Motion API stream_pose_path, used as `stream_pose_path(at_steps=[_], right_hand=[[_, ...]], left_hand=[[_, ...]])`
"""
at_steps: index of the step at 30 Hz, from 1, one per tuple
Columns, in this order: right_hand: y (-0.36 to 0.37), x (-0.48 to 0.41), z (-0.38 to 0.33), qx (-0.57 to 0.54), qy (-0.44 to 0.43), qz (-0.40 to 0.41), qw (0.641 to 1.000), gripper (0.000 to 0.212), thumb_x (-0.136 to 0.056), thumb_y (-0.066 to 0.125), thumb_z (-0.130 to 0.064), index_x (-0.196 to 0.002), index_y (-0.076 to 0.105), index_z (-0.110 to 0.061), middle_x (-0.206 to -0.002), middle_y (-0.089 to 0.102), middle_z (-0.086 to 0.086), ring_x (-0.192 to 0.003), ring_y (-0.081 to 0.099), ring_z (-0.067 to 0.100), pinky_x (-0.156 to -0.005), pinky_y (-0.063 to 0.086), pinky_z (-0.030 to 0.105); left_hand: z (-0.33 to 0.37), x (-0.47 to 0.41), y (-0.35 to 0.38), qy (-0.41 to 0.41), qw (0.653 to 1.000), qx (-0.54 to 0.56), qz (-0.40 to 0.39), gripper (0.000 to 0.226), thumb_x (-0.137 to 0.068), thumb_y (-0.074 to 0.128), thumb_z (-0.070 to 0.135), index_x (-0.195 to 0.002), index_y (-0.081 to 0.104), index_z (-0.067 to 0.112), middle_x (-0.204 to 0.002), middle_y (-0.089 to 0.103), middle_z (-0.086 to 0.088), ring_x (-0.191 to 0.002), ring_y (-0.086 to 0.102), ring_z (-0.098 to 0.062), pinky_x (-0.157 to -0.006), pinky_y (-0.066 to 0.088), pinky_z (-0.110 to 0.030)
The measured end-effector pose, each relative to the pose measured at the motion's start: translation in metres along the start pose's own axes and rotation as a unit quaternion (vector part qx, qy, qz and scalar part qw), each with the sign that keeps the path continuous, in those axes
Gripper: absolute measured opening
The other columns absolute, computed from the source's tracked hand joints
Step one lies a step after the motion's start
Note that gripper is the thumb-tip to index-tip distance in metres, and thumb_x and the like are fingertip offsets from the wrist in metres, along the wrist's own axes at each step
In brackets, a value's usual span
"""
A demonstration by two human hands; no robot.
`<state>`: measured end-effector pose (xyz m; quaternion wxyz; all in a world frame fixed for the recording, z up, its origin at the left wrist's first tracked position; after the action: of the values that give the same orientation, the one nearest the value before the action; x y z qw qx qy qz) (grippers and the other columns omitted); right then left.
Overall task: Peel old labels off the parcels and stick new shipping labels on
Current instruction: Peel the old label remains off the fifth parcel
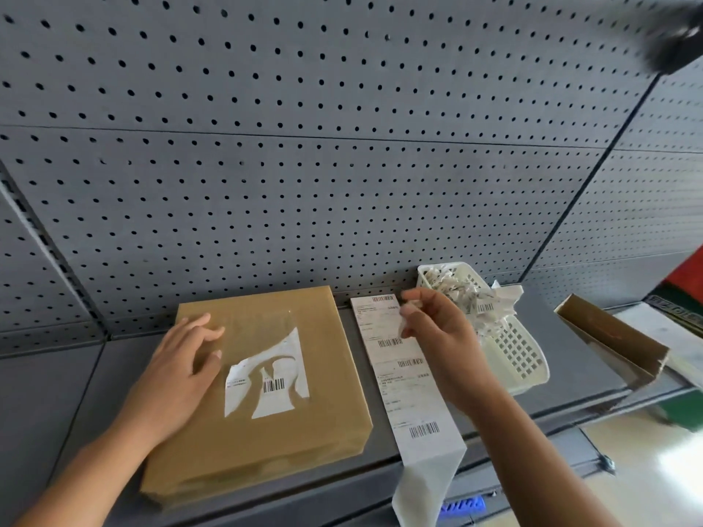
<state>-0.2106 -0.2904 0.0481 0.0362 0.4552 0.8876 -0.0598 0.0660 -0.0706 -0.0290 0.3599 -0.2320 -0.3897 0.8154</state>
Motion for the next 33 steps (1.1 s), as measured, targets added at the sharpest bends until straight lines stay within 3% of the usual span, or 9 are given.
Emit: stream_pose_path(at_steps=[3, 7, 10, 13, 18, 21, 24, 29, 33], right_hand=[[-0.018, 0.005, -0.002, 0.041, -0.009, 0.027, 0.999, 0.015, -0.095, 0.066, -0.020, -0.109, 0.067, -0.026, -0.083, 0.060, 0.009, -0.079, 0.059, 0.017, -0.079, 0.053, 0.041], [-0.044, 0.008, -0.008, 0.150, -0.044, 0.083, 0.984, 0.018, -0.099, 0.059, -0.022, -0.109, 0.071, -0.030, -0.089, 0.073, -0.010, -0.078, 0.063, 0.007, -0.080, 0.054, 0.034], [-0.060, 0.009, -0.010, 0.167, -0.060, 0.104, 0.979, 0.021, -0.103, 0.053, -0.020, -0.114, 0.070, -0.023, -0.097, 0.074, -0.012, -0.087, 0.067, 0.017, -0.082, 0.057, 0.039], [-0.079, 0.009, -0.015, 0.194, -0.079, 0.144, 0.967, 0.020, -0.104, 0.048, -0.015, -0.116, 0.065, -0.018, -0.087, 0.075, -0.004, -0.077, 0.068, 0.013, -0.073, 0.055, 0.028], [-0.109, 0.005, -0.025, 0.246, -0.080, 0.212, 0.942, 0.008, -0.102, 0.054, -0.022, -0.105, 0.048, -0.020, -0.085, 0.075, -0.009, -0.071, 0.070, 0.004, -0.065, 0.056, 0.031], [-0.126, 0.000, -0.033, 0.321, -0.109, 0.250, 0.907, 0.006, -0.097, 0.062, -0.026, -0.098, 0.057, -0.027, -0.093, 0.068, -0.015, -0.080, 0.065, -0.001, -0.068, 0.050, 0.025], [-0.140, -0.009, -0.031, 0.372, -0.127, 0.275, 0.878, 0.006, -0.094, 0.067, -0.025, -0.099, 0.070, -0.025, -0.105, 0.059, -0.007, -0.085, 0.058, 0.008, -0.074, 0.044, 0.026], [-0.155, -0.028, -0.015, 0.440, -0.112, 0.261, 0.852, 0.015, -0.095, 0.063, -0.015, -0.103, 0.076, -0.015, -0.103, 0.064, 0.001, -0.088, 0.061, 0.018, -0.082, 0.051, 0.036], [-0.157, -0.038, 0.005, 0.480, -0.082, 0.226, 0.844, 0.016, -0.093, 0.065, -0.010, -0.103, 0.078, -0.012, -0.103, 0.067, 0.003, -0.088, 0.062, 0.020, -0.082, 0.050, 0.032]], left_hand=[[0.000, 0.000, 0.000, -0.002, 1.000, 0.003, 0.000, 0.040, -0.102, 0.045, 0.040, -0.141, 0.049, 0.034, -0.155, 0.021, 0.028, -0.151, 0.007, 0.000, -0.123, 0.020, -0.051], [0.001, -0.001, -0.001, 0.011, 1.000, 0.009, 0.004, 0.051, -0.094, 0.037, 0.053, -0.139, 0.051, 0.033, -0.154, 0.023, 0.027, -0.150, 0.009, -0.001, -0.122, 0.019, -0.051], [0.001, -0.001, 0.000, 0.017, 1.000, 0.007, 0.010, 0.059, -0.089, 0.033, 0.057, -0.139, 0.052, 0.031, -0.156, 0.025, 0.022, -0.149, 0.009, -0.003, -0.122, 0.017, -0.052], [-0.003, -0.004, 0.001, 0.016, 1.000, 0.009, 0.012, 0.057, -0.090, 0.035, 0.056, -0.138, 0.053, 0.031, -0.160, 0.029, 0.016, -0.152, 0.012, -0.007, -0.122, 0.017, -0.052], [-0.008, -0.007, 0.005, 0.014, 1.000, 0.015, 0.008, 0.028, -0.101, 0.047, 0.038, -0.116, 0.043, 0.061, -0.155, 0.029, 0.025, -0.152, 0.015, -0.010, -0.120, 0.020, -0.051], [-0.012, -0.008, 0.006, 0.007, 1.000, 0.009, 0.010, 0.031, -0.102, 0.048, 0.037, -0.114, 0.042, 0.064, -0.157, 0.030, 0.024, -0.153, 0.015, -0.010, -0.119, 0.023, -0.056], [-0.011, -0.007, 0.006, 0.015, 1.000, 0.009, 0.011, 0.031, -0.101, 0.047, 0.039, -0.115, 0.041, 0.066, -0.157, 0.030, 0.023, -0.153, 0.016, -0.011, -0.119, 0.023, -0.058], [-0.004, -0.005, 0.002, 0.019, 0.999, 0.016, 0.023, 0.029, -0.098, 0.046, 0.041, -0.113, 0.043, 0.066, -0.153, 0.028, 0.035, -0.152, 0.019, -0.011, -0.120, 0.023, -0.055], [-0.001, -0.004, 0.001, 0.019, 0.999, 0.011, 0.026, 0.029, -0.097, 0.046, 0.042, -0.113, 0.043, 0.065, -0.149, 0.022, 0.043, -0.151, 0.018, -0.009, -0.120, 0.023, -0.054]])
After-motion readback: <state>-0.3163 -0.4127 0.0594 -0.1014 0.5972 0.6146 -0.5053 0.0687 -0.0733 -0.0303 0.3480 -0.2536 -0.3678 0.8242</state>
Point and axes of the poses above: each hand's wrist, its own x-axis away from the middle knuckle, its own y-axis out of the palm, z = x × y, the point moved 4 cm from there along -x, towards the middle knuckle
